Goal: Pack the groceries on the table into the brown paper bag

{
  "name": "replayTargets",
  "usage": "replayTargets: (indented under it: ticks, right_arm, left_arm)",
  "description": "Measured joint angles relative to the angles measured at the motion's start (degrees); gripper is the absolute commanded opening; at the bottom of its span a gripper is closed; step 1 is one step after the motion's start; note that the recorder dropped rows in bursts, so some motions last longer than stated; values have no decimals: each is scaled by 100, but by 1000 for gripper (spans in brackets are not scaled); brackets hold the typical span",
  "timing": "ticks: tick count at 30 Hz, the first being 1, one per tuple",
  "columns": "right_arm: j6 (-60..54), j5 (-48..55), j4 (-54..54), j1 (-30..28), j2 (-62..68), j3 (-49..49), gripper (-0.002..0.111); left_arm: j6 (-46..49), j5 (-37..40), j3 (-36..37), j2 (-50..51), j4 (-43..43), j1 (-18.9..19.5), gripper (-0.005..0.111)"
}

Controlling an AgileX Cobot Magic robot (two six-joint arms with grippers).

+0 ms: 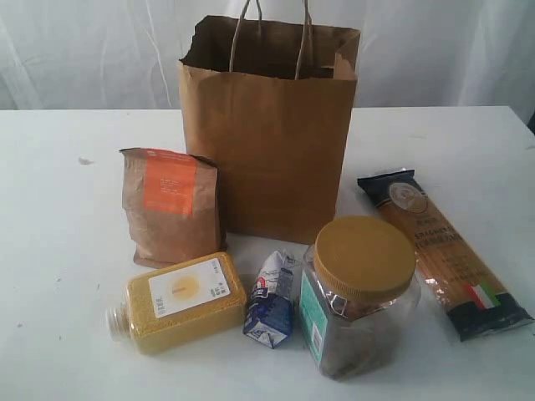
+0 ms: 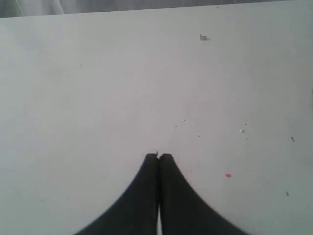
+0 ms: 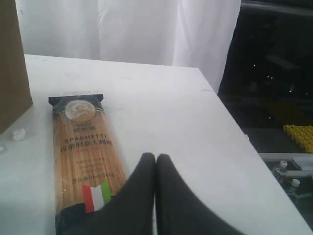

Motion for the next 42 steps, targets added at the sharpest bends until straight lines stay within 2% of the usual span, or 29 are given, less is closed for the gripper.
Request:
replayTargets:
  ticks: [7, 12, 15, 17, 23, 27, 31, 33, 37, 39, 42]
  right_arm:
    - [1378, -1202, 1428, 0, 0, 0, 0]
    - [1974, -1241, 1603, 0, 0, 0, 0]
    - [2076, -1610, 1615, 0, 0, 0, 0]
    - [2111, -2250, 1626, 0, 0, 0, 0]
    - [2836, -5358, 2545, 0, -15, -106, 0]
    - [3151, -5764, 2992, 0, -19, -762, 0]
    - [2997, -4723, 2380, 0, -28, -1710, 0]
    - [2818, -3954, 1440, 0, -5, -2215, 0]
    - [2696, -2531, -1293, 0, 424, -2972, 0]
    - [2496, -1392, -2579, 0, 811, -3144, 0]
    - [1835, 1294, -3593, 15, 1942, -3206, 0]
  left_arm:
    - [0, -4, 0, 0, 0, 0, 0]
    - [12, -4, 0, 0, 0, 0, 0]
    - [12, -4, 0, 0, 0, 0, 0]
    - [12, -4, 0, 0, 0, 0, 0]
    - [22, -4, 0, 0, 0, -103, 0]
    - [22, -4, 0, 0, 11, -343, 0]
    - [22, -14, 0, 0, 11, -573, 0]
    - [22, -14, 0, 0, 11, -651, 0]
    - [22, -27, 0, 0, 11, -691, 0]
    - [22, -27, 0, 0, 11, -691, 0]
    - [22, -27, 0, 0, 11, -691, 0]
